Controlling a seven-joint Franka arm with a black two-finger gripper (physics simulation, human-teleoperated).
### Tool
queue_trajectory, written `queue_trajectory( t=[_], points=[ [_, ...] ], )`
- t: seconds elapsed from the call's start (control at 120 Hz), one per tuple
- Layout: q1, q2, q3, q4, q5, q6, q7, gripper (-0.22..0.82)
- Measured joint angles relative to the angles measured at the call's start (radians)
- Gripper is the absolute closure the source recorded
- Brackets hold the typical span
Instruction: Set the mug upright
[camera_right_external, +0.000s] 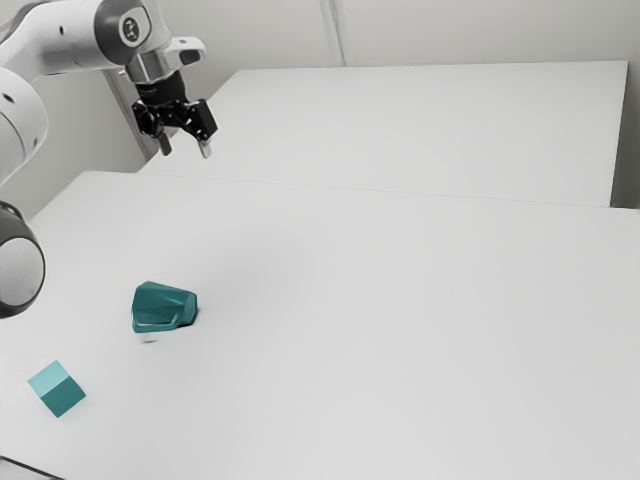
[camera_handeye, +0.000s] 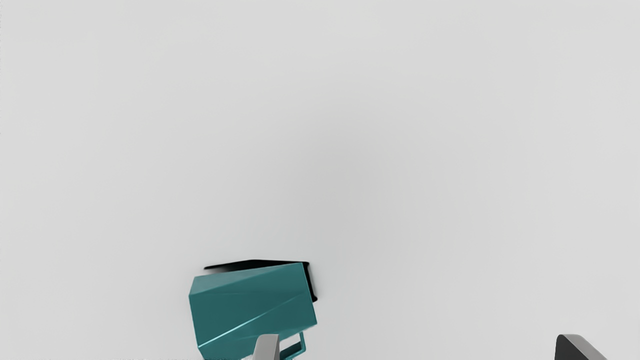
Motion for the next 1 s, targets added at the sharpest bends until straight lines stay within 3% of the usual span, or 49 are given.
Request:
queue_trajectory(
  t=[0.375,0.475,0.675,0.875,1.0],
  points=[
    [-0.009,-0.05,0.008,-0.063,-0.001,-0.031,0.005,0.0],
    [-0.006,-0.081,0.035,-0.157,-0.016,-0.039,0.007,0.0],
    [-0.013,-0.154,0.17,-0.376,-0.132,-0.015,0.058,0.0],
    [-0.001,-0.259,0.188,-0.601,-0.162,0.13,0.155,0.0],
    [-0.016,-0.303,0.242,-0.695,-0.17,0.23,0.218,0.0]
  ],
)
